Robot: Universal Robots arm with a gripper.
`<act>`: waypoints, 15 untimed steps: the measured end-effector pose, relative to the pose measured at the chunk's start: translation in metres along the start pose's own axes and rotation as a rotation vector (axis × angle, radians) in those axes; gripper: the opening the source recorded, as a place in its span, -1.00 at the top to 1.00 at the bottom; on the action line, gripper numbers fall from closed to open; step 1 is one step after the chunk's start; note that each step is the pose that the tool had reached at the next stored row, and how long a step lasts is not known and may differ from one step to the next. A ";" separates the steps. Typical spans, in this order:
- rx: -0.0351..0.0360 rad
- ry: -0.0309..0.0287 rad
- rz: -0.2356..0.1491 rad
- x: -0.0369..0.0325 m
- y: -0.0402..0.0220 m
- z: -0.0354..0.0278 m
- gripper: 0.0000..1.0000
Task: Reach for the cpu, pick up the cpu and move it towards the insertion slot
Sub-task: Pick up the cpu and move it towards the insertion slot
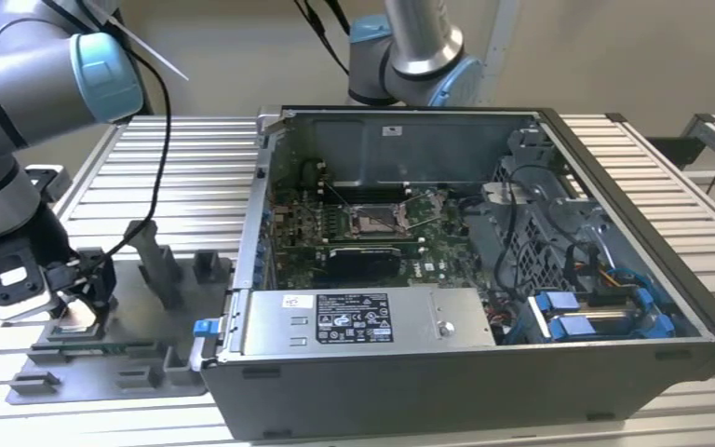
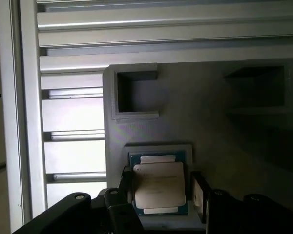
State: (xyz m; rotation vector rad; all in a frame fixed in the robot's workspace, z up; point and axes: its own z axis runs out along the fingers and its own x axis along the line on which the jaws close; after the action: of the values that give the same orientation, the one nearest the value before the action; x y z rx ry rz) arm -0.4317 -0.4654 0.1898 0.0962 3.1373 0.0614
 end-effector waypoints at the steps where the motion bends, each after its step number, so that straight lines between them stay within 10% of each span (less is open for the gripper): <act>1: 0.0000 0.0000 0.000 0.0001 0.0000 0.0006 -1.00; 15: 0.0000 -0.0001 0.000 0.0013 0.0002 0.0051 -1.00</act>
State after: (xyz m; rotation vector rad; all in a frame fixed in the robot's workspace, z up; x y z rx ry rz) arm -0.4329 -0.4649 0.1848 0.0965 3.1373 0.0614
